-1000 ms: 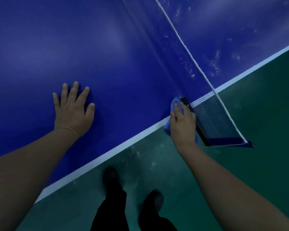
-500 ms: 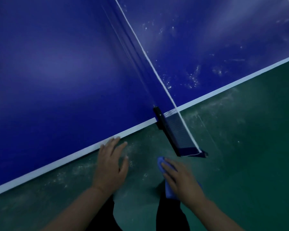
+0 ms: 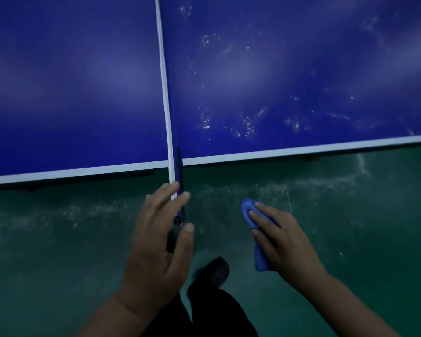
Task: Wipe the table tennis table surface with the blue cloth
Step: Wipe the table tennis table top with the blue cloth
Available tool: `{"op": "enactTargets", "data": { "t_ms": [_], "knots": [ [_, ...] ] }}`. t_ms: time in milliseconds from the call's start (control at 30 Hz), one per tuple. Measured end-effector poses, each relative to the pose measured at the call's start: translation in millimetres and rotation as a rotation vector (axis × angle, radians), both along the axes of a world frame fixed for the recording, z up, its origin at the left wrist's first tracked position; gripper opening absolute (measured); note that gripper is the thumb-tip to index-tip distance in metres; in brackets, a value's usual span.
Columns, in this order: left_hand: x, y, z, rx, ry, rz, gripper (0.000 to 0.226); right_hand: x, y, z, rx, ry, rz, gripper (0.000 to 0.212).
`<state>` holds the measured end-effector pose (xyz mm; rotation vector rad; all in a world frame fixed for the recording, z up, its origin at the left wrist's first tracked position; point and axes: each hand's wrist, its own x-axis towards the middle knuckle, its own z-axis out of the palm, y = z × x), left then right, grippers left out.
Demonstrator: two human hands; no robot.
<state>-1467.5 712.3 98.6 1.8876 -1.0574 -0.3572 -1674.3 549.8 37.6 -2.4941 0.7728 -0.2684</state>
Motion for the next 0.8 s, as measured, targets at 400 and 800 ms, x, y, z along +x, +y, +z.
{"op": "enactTargets", "data": {
  "t_ms": [400, 800],
  "knots": [
    [-29.9, -132.1, -38.3, -0.013, 0.025, 0.221, 0.041, 88.8, -179.1, 13.0, -0.124, -0.009, 0.196, 0.045],
    [-6.6, -209.2, -140.0, 0.264, 0.004, 0.735, 0.044, 316.7, -377.1, -85.5, -0.159, 0.029, 0.502, 0.04]
  ]
}}
